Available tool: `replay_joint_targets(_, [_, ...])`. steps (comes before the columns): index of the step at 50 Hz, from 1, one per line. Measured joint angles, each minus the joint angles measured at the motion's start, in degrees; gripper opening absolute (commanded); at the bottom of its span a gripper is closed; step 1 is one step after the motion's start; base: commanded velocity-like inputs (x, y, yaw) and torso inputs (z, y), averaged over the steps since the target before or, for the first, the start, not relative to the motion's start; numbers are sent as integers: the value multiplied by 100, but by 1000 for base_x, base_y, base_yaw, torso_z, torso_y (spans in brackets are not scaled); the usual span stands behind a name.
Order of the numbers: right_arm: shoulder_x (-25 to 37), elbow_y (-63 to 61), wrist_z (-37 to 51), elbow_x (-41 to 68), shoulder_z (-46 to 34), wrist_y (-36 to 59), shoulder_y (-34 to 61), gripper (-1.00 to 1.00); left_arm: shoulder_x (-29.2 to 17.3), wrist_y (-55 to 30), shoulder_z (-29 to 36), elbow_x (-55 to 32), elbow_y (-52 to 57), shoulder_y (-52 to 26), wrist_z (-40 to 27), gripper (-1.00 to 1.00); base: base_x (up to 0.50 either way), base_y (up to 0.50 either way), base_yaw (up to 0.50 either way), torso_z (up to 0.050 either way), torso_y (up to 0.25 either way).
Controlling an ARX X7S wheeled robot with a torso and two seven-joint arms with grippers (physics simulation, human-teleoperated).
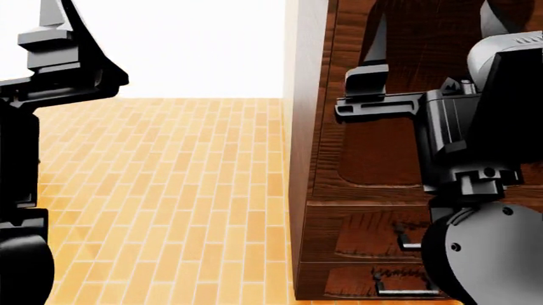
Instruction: Close the microwave door
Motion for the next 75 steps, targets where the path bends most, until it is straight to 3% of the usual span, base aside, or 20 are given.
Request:
replay_joint_targets(10, [122,102,373,646,75,420,996,100,-175,-431,72,-694,-104,-1107,-611,100,0,0,0,0,0])
replay_joint_targets(20, [228,249,448,894,97,408,1462,100,-256,-563,236,-809,-162,-1599,-802,100,46,342,0,0,0])
replay_joint_targets(35, [297,329,452,1118,150,279,1661,100,-352,-643,530,-716,-94,-1762,-916,100,143,451,0,0,0])
replay_joint_targets(55, [379,358,483,1290,245,168,1699,100,-396,-716,767,-894,4,-1804,-1111,100,499,28,0,0,0])
replay_joint_targets(75, [485,265,867,1425,111,726,2233,100,-510,-592,802,-1095,80,-1759,-1216,100,0,0,0,0,0])
